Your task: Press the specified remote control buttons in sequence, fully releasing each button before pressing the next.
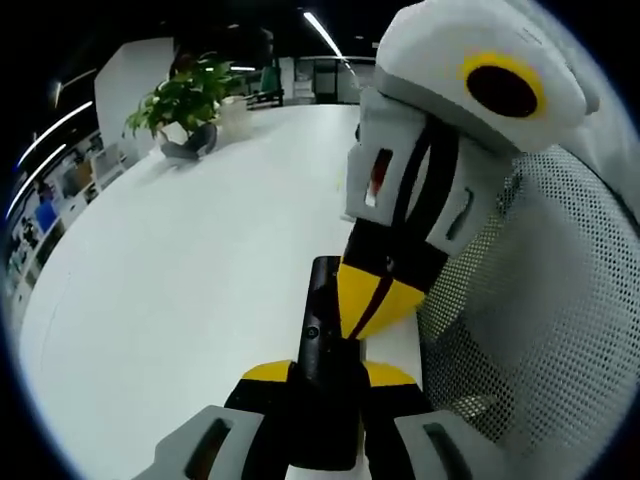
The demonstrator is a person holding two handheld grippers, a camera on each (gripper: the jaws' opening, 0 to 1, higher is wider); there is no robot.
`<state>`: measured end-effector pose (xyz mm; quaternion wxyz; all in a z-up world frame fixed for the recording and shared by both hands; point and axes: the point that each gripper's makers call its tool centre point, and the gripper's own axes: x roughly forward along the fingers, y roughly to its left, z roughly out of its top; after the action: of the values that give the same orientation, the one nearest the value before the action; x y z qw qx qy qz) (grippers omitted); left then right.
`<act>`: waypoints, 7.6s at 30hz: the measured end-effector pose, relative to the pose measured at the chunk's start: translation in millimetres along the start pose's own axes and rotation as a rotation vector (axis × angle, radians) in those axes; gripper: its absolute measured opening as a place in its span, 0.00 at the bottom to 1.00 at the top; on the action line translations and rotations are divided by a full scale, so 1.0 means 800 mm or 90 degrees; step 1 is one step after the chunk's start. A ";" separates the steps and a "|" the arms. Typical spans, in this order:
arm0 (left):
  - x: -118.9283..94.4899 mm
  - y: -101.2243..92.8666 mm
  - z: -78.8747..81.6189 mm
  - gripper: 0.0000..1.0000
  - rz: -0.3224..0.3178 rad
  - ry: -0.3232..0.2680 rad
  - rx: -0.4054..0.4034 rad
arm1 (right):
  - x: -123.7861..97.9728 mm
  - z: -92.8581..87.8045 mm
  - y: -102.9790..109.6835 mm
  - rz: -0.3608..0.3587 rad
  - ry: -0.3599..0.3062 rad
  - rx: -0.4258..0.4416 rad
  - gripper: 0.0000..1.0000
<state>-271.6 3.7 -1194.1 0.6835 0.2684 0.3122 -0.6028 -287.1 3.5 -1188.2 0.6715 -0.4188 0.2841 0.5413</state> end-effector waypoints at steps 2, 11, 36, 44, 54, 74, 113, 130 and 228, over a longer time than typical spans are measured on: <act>0.000 0.000 0.000 0.24 -0.001 0.003 0.003 | 0.000 -0.001 0.000 -0.015 0.001 -0.026 0.00; 0.000 0.001 0.000 0.24 -0.004 0.000 0.004 | -0.004 -0.002 -0.006 0.017 -0.041 0.033 0.00; 0.001 0.001 0.000 0.24 -0.005 -0.017 -0.001 | 0.000 0.001 -0.023 0.081 -0.044 0.187 0.00; 0.001 0.001 0.000 0.24 -0.003 -0.024 -0.004 | 0.000 0.003 -0.036 0.118 -0.038 0.202 0.00; 0.000 0.000 0.000 0.24 -0.003 -0.029 -0.004 | 0.006 -0.003 -0.032 0.163 0.014 0.233 0.00; -0.002 -0.001 -0.001 0.24 -0.005 -0.056 -0.009 | 0.006 0.020 -0.020 0.161 -0.021 0.220 0.00; -0.003 -0.001 0.000 0.24 -0.008 -0.067 -0.012 | 0.010 0.020 -0.013 0.088 0.003 0.055 0.00; -0.003 -0.001 -0.001 0.24 -0.009 -0.062 -0.007 | 0.008 0.021 -0.015 0.071 -0.028 0.130 0.00; -0.309 0.116 0.052 1.00 0.503 -0.489 -0.276 | -0.011 -0.034 -0.025 0.137 -0.067 0.170 0.35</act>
<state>-194.8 146.7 -982.1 0.9594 -0.0192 0.0346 -0.2791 -267.7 -25.4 -1189.1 0.6733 -0.2637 0.3611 0.5889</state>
